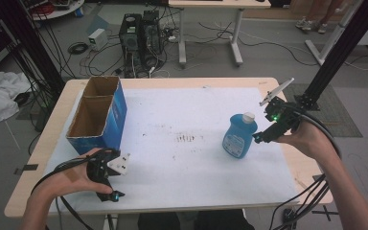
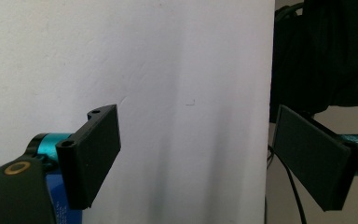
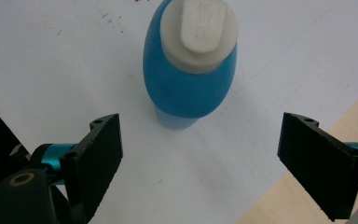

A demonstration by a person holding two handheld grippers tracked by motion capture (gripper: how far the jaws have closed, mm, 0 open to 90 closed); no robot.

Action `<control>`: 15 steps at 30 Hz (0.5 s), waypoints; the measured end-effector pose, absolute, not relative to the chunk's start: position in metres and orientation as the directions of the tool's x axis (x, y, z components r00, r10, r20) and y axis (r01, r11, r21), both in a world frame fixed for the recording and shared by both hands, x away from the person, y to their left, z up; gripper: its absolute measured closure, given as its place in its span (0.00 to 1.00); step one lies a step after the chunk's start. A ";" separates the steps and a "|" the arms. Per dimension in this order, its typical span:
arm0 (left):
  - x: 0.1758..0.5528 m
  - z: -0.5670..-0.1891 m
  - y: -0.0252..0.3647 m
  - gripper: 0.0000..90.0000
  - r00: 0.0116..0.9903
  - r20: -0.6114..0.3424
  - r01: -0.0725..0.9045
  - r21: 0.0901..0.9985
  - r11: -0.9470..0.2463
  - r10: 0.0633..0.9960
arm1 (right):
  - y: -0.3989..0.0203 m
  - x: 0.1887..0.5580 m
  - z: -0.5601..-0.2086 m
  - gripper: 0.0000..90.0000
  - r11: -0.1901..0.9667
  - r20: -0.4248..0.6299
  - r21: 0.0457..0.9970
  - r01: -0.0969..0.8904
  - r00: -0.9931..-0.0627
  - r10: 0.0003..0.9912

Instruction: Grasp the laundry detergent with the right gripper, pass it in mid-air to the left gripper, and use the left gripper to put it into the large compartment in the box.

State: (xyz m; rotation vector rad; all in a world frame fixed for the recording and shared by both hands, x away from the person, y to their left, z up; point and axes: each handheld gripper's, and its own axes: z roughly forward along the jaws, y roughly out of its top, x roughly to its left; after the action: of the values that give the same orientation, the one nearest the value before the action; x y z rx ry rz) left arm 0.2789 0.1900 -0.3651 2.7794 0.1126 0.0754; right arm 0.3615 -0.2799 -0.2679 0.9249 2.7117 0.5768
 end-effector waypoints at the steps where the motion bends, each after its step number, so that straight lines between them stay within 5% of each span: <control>1: 0.279 -0.365 0.190 0.17 0.995 0.039 0.068 0.352 -0.934 0.087 | -0.279 0.362 -0.270 0.15 0.726 -0.079 0.429 0.537 -0.779 0.622; 15: 0.277 -0.367 0.193 0.17 0.995 0.035 0.079 0.352 -0.933 0.097 | -0.272 0.364 -0.297 0.15 0.679 -0.068 0.490 0.547 -0.752 0.655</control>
State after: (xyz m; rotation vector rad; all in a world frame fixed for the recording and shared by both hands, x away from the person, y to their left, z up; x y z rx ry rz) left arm 0.2774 0.1926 -0.3667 2.7800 0.1263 0.0727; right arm 0.3638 -0.2723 -0.2970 0.9665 2.6546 0.6606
